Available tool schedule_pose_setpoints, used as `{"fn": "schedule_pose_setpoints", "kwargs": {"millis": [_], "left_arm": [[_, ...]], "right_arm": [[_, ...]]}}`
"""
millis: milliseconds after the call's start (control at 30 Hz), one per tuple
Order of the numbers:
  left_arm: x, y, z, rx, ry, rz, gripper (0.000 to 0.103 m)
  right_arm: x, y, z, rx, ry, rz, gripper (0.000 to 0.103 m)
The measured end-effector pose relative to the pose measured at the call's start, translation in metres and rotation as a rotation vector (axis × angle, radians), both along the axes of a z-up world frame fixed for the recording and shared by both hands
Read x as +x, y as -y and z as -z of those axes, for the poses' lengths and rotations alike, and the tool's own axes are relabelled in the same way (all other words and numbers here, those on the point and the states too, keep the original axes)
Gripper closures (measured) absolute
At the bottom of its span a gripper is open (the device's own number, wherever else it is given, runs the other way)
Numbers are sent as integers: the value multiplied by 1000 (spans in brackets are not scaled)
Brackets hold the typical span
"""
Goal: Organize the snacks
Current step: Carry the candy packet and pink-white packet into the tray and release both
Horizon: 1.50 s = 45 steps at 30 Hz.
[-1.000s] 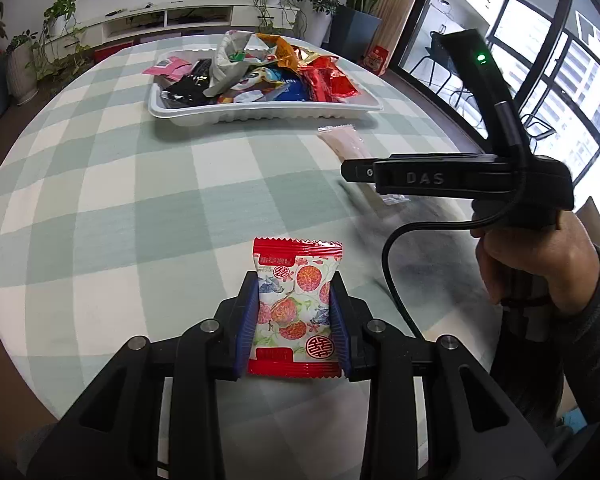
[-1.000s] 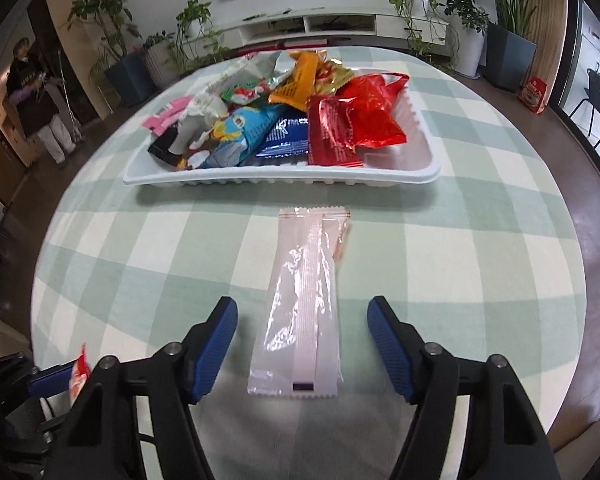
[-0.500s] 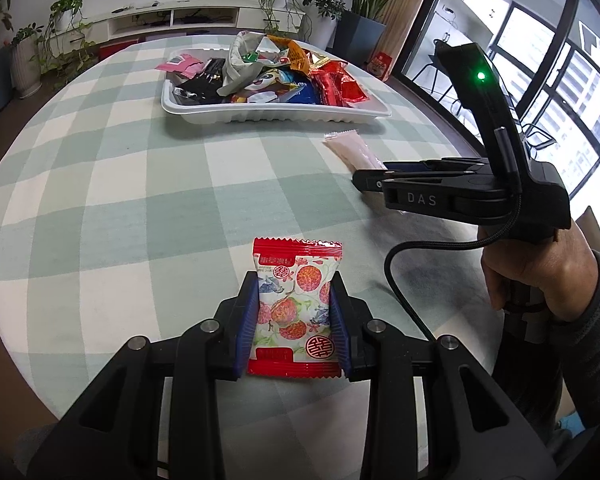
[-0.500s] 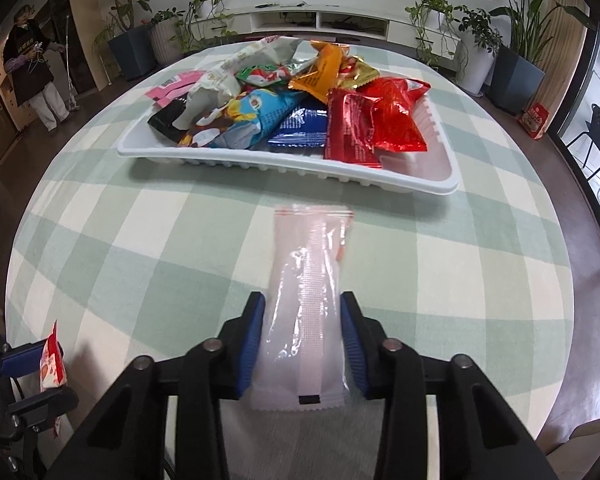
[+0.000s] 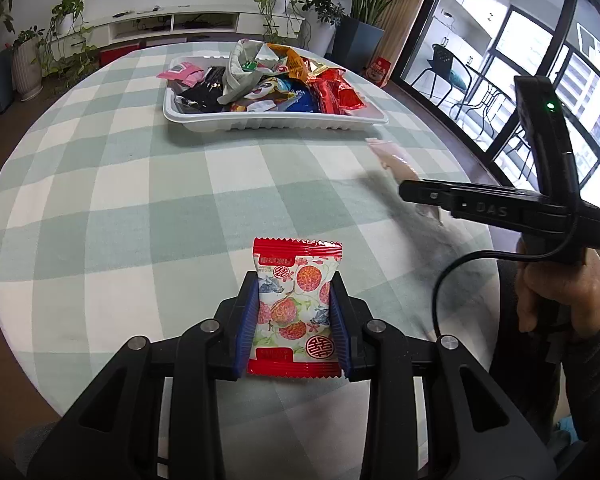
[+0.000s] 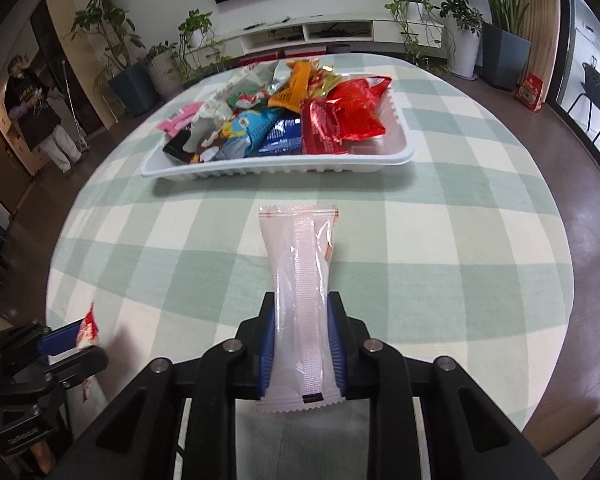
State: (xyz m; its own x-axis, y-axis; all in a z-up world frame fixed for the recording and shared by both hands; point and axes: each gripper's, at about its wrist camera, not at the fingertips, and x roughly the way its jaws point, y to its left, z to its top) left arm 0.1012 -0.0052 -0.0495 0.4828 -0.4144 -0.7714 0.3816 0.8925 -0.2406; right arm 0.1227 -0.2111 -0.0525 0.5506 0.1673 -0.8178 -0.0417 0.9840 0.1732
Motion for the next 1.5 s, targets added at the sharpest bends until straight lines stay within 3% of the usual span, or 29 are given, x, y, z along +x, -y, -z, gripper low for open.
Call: {"fn": "schedule_pose_setpoints", "kwargs": {"millis": [233, 533, 967, 1200, 1500], "left_arm": [[5, -6, -12, -26, 13, -11, 72], [35, -21, -45, -50, 66, -39, 72], [126, -29, -113, -45, 181, -56, 72], [160, -28, -119, -53, 182, -56, 72], [190, -28, -108, -39, 170, -58, 72]], "right_arm": [[-9, 35, -14, 90, 22, 68, 77], [5, 67, -39, 119, 75, 128, 77], [67, 47, -105, 119, 197, 52, 77], [100, 26, -113, 110, 212, 7, 77], [131, 17, -102, 131, 190, -8, 77]]}}
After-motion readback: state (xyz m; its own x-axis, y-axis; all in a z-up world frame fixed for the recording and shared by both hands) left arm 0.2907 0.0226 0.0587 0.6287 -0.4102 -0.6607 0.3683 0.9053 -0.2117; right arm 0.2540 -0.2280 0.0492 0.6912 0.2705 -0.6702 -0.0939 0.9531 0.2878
